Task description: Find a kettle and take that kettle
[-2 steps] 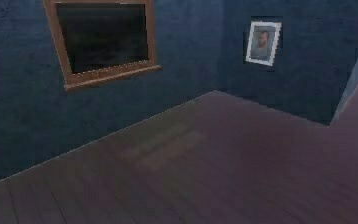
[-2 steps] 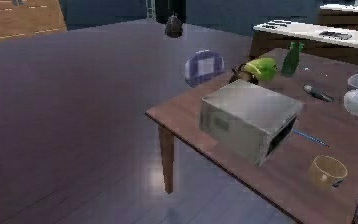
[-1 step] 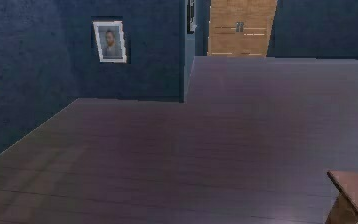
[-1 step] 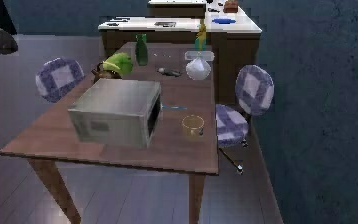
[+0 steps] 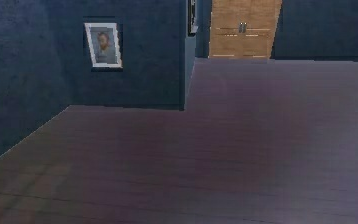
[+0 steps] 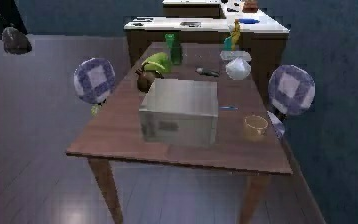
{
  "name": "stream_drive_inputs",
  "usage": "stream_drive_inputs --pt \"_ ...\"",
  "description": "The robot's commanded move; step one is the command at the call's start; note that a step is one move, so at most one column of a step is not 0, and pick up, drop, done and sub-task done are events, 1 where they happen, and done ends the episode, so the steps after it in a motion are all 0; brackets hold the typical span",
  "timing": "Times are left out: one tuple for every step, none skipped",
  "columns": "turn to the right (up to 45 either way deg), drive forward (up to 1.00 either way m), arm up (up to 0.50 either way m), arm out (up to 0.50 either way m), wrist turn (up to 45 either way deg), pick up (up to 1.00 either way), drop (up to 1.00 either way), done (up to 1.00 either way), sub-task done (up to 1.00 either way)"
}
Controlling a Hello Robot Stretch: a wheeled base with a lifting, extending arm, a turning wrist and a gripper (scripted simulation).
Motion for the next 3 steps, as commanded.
stream_drive_inputs --pt "45.0 0.00 0.00 0.00 0.0 0.00 0.00 0.00 0.00" --pt "45.0 0.00 0.00 0.00 0.0 0.00 0.00 0.00 0.00" --pt "6.0 0.00 0.00 0.00 0.0 0.00 0.00 0.00 0.00"
